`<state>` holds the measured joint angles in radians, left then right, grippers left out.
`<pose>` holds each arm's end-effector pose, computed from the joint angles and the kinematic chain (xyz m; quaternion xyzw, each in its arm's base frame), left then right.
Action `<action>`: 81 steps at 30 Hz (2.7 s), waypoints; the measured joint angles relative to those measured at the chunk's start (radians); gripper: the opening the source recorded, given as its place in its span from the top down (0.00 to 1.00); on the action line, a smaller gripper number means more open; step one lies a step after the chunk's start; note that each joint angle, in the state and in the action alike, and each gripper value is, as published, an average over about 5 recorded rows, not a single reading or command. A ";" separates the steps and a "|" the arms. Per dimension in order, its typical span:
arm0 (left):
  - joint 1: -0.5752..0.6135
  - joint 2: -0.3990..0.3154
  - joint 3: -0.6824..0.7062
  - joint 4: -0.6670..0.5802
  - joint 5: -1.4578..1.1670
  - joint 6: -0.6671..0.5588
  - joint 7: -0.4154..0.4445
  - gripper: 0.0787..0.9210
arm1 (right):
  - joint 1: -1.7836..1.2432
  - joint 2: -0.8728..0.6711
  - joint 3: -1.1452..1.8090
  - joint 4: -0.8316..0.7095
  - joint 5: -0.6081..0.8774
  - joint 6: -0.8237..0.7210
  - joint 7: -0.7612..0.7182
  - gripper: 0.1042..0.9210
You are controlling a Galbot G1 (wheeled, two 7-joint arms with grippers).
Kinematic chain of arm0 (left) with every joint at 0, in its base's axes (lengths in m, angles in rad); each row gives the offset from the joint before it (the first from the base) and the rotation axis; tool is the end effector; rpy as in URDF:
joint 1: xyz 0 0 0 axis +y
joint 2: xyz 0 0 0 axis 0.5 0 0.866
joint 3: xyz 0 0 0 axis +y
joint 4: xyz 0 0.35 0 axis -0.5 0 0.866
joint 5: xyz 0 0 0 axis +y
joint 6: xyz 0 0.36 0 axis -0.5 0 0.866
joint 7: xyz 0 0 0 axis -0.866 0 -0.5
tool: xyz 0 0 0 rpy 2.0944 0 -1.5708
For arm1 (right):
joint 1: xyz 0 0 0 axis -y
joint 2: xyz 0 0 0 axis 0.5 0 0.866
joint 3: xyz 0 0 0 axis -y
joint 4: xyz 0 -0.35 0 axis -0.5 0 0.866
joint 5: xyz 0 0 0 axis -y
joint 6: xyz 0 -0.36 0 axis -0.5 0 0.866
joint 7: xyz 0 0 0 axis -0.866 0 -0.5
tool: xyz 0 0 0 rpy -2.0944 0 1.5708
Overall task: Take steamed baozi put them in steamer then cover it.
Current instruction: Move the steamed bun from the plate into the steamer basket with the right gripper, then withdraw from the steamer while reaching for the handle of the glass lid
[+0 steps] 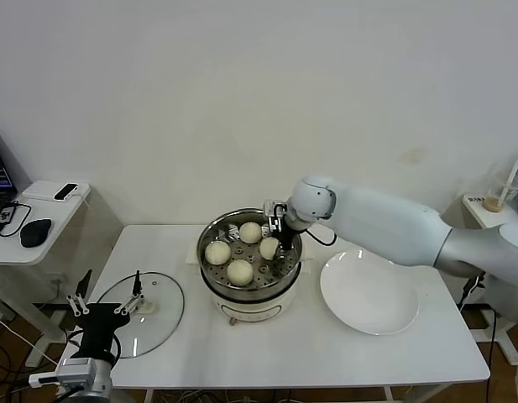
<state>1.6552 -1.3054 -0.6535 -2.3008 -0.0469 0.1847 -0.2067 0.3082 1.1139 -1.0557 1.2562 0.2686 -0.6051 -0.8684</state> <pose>0.1629 0.0624 -0.2315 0.0807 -0.9889 -0.1246 0.0107 0.5514 0.1037 -0.1236 0.4999 -0.6097 0.5209 0.3272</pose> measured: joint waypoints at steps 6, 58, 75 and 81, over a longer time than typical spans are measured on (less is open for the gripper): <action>-0.003 0.002 0.002 0.000 0.000 0.001 0.000 0.12 | 0.000 -0.007 0.015 0.003 0.006 -0.008 -0.007 0.14; -0.013 0.101 0.027 0.331 0.643 -0.150 0.000 0.12 | -1.594 0.090 1.800 0.593 -0.025 0.686 0.640 0.12; -0.092 0.208 0.050 0.599 1.146 -0.191 -0.007 0.12 | -1.824 0.234 1.976 0.664 -0.061 0.736 0.651 0.12; -0.158 0.231 0.076 0.666 1.194 -0.190 -0.003 0.12 | -1.872 0.262 1.996 0.685 -0.066 0.748 0.653 0.12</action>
<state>1.4972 -1.0740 -0.5779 -1.6352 1.1470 -0.0054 -0.2097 -1.5640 1.3754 0.9399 1.9411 0.2022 0.1429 -0.2150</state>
